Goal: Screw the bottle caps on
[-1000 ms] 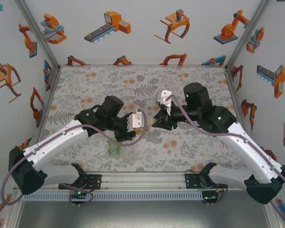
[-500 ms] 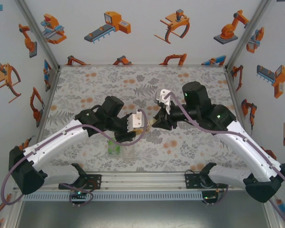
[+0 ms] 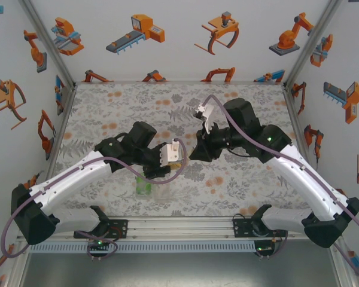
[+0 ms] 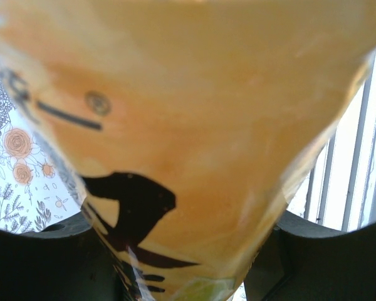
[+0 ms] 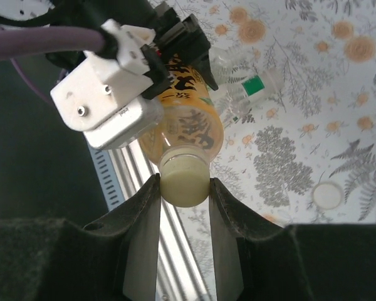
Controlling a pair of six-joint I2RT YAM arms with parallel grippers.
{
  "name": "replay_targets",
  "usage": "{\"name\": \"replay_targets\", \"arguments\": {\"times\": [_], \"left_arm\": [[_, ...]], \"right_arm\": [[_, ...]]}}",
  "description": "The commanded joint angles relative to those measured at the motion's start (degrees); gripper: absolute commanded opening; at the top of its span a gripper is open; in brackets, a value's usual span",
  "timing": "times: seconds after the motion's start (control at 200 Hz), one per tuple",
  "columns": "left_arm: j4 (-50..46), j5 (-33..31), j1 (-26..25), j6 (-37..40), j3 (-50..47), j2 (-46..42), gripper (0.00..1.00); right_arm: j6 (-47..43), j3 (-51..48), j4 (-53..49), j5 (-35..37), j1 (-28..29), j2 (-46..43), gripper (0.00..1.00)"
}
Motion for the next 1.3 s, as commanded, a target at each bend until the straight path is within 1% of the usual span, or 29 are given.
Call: {"name": "replay_targets", "arguments": {"times": [0.0, 0.16, 0.315, 0.35, 0.456, 0.501, 0.651, 0.786, 0.881, 1.127, 1.297], "left_arm": [[6.4, 2.5, -1.0, 0.7, 2.2, -0.8, 0.00], [7.5, 2.4, -1.0, 0.7, 1.6, -0.6, 0.00], [8.3, 2.2, -1.0, 1.8, 1.1, -0.9, 0.00], [8.6, 2.0, -1.0, 1.8, 1.0, -1.0, 0.00], [9.9, 1.8, -1.0, 1.8, 0.7, -0.8, 0.00], [10.3, 2.0, -1.0, 1.6, 0.8, -0.6, 0.00], [10.6, 2.3, -1.0, 0.9, 1.1, 0.6, 0.00], [11.3, 2.2, -1.0, -1.0, 1.5, 1.2, 0.00], [12.8, 3.6, -0.9, -2.6, 1.1, 1.5, 0.00], [18.6, 7.6, -1.0, -7.7, 0.5, 3.2, 0.00], [24.6, 11.4, -1.0, -11.6, -1.1, 4.1, 0.00]], "right_arm": [[16.7, -0.7, 1.2, 4.0, 0.6, 0.6, 0.00], [34.6, -3.3, 3.9, 6.6, 0.6, -0.4, 0.00], [48.4, -3.3, 1.5, 6.4, -0.1, 0.6, 0.00], [52.9, -3.4, 0.6, 5.7, -0.8, 0.9, 0.00], [63.3, -5.7, 0.7, 5.5, -1.2, 0.4, 0.00], [66.1, -7.0, 1.2, 5.6, -1.1, -0.1, 0.00], [68.5, -8.0, 1.1, 5.6, -1.6, -0.4, 0.00], [69.0, -8.1, 0.9, 8.6, -2.3, -2.0, 0.00], [68.0, -6.7, 0.2, 10.3, -2.6, -2.1, 0.00], [62.2, 0.6, -8.7, 16.5, -2.6, -1.0, 0.00], [61.7, 2.7, -10.1, 17.3, -2.6, -0.6, 0.00]]}}
